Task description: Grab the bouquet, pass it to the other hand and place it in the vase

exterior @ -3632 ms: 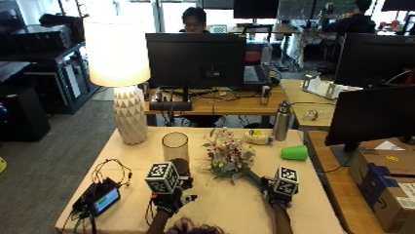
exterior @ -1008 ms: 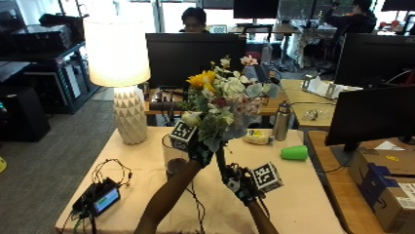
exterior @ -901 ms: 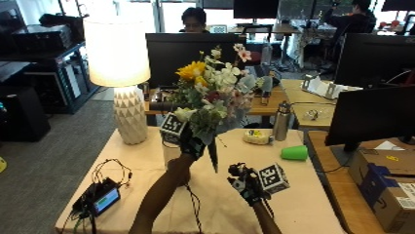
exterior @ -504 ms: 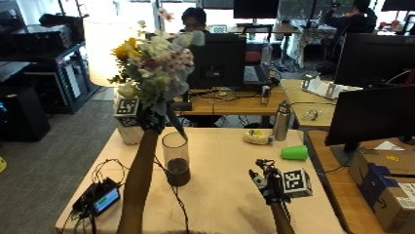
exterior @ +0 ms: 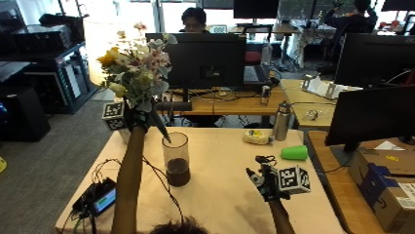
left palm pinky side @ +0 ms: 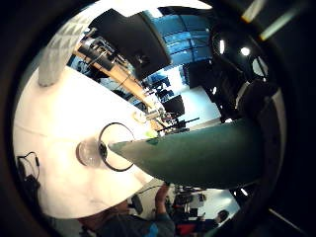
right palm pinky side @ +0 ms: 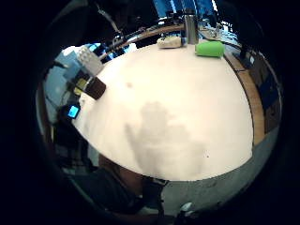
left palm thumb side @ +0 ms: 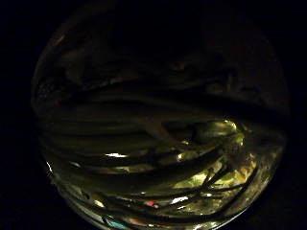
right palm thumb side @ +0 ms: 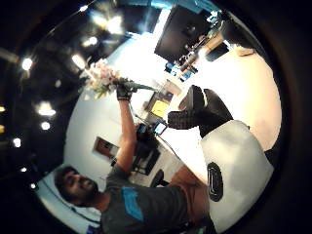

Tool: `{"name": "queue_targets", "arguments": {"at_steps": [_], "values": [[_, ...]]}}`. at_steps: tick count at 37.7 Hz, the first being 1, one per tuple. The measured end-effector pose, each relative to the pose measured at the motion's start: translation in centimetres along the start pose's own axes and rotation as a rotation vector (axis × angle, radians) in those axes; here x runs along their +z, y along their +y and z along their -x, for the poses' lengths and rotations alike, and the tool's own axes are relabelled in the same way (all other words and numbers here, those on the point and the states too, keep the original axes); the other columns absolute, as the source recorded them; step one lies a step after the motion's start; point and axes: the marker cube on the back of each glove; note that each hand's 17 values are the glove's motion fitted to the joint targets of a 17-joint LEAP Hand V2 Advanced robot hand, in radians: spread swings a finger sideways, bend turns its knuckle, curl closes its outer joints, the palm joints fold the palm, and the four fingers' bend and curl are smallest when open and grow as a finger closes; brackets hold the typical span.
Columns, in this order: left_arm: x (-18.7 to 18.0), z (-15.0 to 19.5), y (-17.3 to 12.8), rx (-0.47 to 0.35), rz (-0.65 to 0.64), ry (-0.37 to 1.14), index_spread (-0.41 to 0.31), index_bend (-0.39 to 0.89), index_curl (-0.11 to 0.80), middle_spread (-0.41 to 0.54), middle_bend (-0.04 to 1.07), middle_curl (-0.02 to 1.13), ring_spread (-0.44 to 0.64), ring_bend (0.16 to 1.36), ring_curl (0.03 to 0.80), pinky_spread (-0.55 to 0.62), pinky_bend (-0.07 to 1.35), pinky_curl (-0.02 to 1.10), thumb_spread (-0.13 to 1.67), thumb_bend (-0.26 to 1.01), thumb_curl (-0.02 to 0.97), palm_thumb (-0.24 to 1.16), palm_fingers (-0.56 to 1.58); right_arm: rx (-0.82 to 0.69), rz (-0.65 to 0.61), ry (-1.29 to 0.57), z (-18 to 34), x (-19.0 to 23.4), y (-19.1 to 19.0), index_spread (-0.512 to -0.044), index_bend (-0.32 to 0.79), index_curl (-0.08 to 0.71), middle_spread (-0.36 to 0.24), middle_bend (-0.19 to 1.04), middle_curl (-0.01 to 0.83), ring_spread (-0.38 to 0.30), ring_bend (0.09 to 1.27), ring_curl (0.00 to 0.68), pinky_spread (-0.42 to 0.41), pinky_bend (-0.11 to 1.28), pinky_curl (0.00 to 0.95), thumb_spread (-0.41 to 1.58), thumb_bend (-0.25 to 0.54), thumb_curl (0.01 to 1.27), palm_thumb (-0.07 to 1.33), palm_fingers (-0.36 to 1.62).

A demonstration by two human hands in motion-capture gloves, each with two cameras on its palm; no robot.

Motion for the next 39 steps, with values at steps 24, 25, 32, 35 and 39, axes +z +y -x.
{"name": "queue_targets", "arguments": {"at_steps": [24,25,32,35,39], "values": [[2.2,9.5,2.2,-0.309,0.178,-0.37,0.098,-0.03,0.162,-0.014,0.15,0.5,-0.05,0.66,0.447,0.22,0.54,0.5,0.89,-0.01,0.561,1.0,0.3,0.001,0.016,0.011,0.2,0.1,0.6,-0.284,0.15,0.358,-0.028,0.19,0.412,0.065,0.24,0.344,0.303,0.31,0.344,1.13,-0.016,0.54,0.76,0.71],[1.8,9.4,2.4,-0.299,0.176,-0.384,0.113,-0.02,0.151,0.01,0.15,0.49,-0.03,0.67,0.44,0.23,0.55,0.5,0.89,-0.01,0.56,1.01,0.28,0.0,0.016,0.013,0.2,0.1,0.7,-0.284,0.15,0.358,-0.028,0.19,0.411,0.068,0.24,0.345,0.303,0.31,0.343,1.13,-0.016,0.53,0.76,0.71],[-1.2,7.4,3.3,-0.185,0.077,-0.4,0.156,0.05,0.115,0.116,0.18,0.45,0.09,0.72,0.415,0.31,0.59,0.47,0.9,-0.03,0.549,0.99,0.23,-0.008,0.01,0.016,0.8,0.0,1.0,-0.284,0.15,0.356,-0.026,0.18,0.405,0.07,0.23,0.349,0.304,0.3,0.347,1.13,-0.015,0.53,0.77,0.71],[-2.6,7.0,3.7,-0.15,0.037,-0.396,0.142,0.08,0.12,0.129,0.2,0.44,0.11,0.72,0.404,0.34,0.57,0.46,0.9,-0.03,0.543,0.97,0.24,-0.022,0.006,0.017,1.2,0.3,0.9,-0.284,0.15,0.356,-0.024,0.19,0.404,0.076,0.23,0.35,0.304,0.29,0.349,1.13,-0.016,0.53,0.77,0.7],[-3.5,6.5,4.7,-0.155,0.022,-0.396,0.135,0.09,0.122,0.143,0.2,0.43,0.14,0.73,0.394,0.36,0.57,0.44,0.9,-0.03,0.539,0.95,0.24,-0.04,0.0,0.024,1.8,0.7,0.8,-0.284,0.15,0.356,-0.022,0.19,0.402,0.078,0.22,0.35,0.304,0.29,0.353,1.13,-0.017,0.52,0.77,0.7]]}}
